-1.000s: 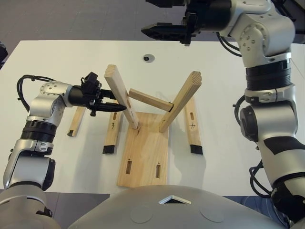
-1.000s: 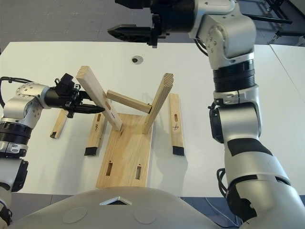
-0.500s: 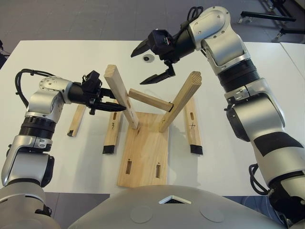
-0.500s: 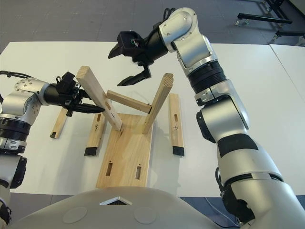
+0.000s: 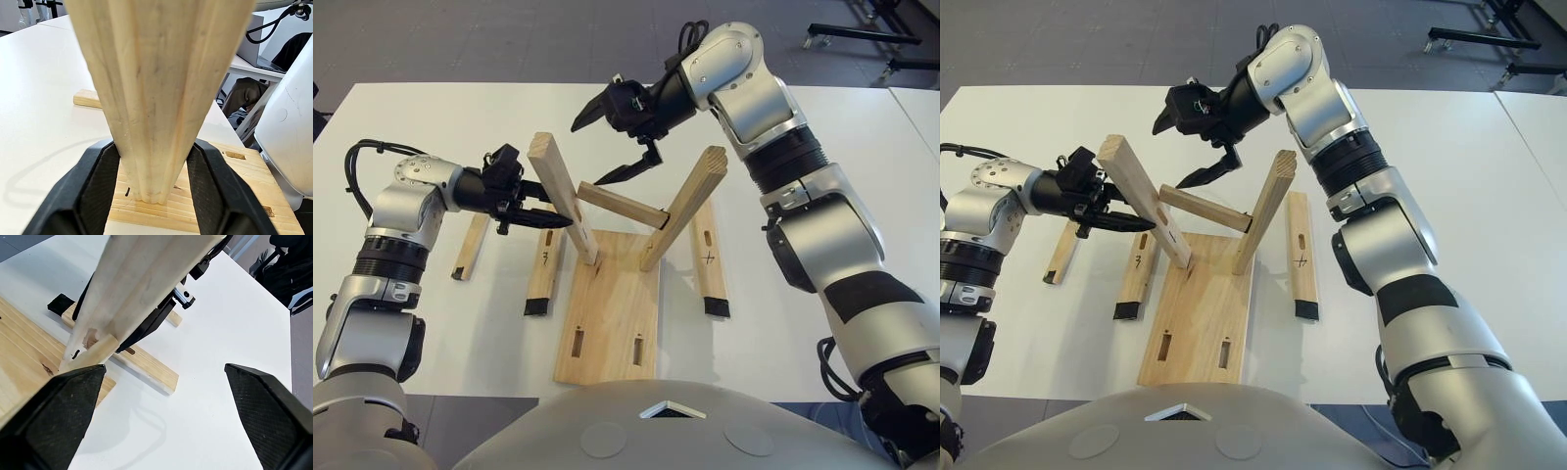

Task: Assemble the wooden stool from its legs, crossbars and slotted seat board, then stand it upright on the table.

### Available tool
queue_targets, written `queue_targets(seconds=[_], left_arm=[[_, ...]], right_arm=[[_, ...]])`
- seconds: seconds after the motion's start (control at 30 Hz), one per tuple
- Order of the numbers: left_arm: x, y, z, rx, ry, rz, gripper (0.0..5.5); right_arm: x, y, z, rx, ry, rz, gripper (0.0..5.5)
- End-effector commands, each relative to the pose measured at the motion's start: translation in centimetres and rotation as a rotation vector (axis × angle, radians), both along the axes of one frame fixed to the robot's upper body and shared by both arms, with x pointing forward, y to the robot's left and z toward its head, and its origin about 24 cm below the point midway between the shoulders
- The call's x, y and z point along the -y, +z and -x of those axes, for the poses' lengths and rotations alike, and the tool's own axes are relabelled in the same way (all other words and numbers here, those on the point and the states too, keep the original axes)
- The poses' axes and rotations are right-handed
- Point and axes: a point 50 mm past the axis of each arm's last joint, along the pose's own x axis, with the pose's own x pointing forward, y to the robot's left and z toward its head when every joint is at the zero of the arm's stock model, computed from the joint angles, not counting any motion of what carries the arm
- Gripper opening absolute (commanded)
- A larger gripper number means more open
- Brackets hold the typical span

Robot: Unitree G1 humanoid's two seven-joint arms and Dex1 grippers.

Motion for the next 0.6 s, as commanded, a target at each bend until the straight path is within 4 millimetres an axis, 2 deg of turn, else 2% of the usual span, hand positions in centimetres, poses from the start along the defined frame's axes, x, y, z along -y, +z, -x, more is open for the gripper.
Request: queue_targets(seconds=[0.03,0.33,0.6], left_arm=[[-0.5,-3.4,0.9,-0.112,0.035,-0.161,2.04],[-0.8,-3.4,0.8,-0.111,0.038,-0.167,2.04],[-0.7,-3.2,0.6,-0.108,0.03,-0.172,2.04]], right_arm=[[-0.4,0.4,-0.4,0.046,-0.027,-0.012,4.49],[0.7,-0.5,0.9,-0.043,0.08,0.094,4.49],[0.0,-0.7,1.1,-0.006,0.082,0.082,4.49]])
